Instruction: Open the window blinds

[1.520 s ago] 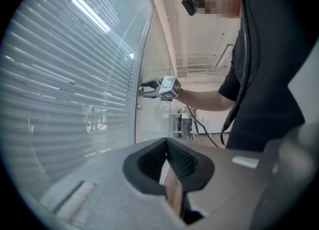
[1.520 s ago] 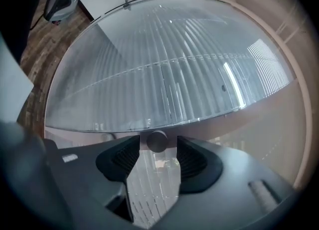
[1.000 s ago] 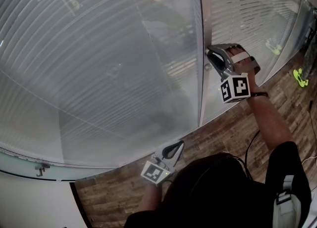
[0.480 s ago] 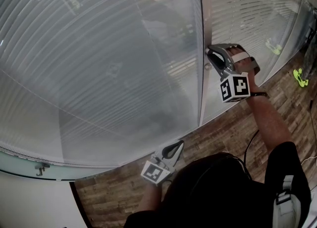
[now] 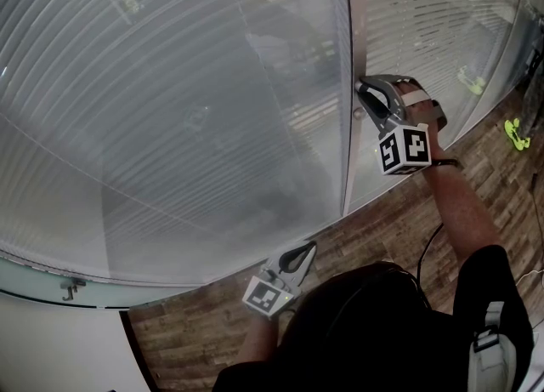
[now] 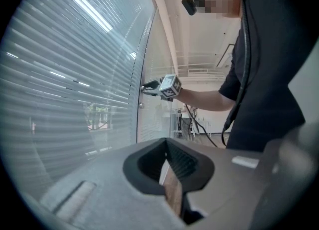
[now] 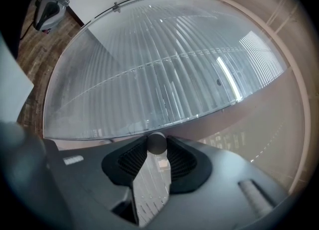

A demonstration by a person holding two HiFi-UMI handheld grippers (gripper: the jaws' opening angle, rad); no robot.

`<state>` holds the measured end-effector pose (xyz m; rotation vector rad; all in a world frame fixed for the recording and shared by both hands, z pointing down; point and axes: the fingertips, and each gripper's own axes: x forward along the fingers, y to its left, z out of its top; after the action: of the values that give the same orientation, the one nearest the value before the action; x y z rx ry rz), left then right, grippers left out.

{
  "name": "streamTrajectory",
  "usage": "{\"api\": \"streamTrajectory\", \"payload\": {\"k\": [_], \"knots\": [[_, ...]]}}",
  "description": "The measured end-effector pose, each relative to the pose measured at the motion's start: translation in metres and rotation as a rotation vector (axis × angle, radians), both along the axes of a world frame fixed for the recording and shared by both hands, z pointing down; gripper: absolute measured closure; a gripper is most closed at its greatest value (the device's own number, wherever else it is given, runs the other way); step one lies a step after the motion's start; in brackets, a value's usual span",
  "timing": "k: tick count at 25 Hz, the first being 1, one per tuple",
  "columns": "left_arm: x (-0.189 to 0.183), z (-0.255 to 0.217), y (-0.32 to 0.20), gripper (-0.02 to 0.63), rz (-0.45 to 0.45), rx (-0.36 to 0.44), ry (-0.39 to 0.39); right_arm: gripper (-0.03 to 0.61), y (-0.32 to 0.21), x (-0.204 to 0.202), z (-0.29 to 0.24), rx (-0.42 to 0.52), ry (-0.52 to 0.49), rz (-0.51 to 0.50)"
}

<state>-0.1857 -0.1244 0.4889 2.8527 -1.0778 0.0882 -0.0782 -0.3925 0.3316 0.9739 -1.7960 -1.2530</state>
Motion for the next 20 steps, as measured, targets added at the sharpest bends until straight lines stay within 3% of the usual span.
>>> {"api": "streamTrajectory", "payload": {"k": [20], "knots": [[-0.0001, 0.0024, 0.0029, 0.609, 0.012, -0.004, -0.002, 0.451, 0.0003, 0.0014, -0.0070, -0.197, -0.371, 0.007]]}}
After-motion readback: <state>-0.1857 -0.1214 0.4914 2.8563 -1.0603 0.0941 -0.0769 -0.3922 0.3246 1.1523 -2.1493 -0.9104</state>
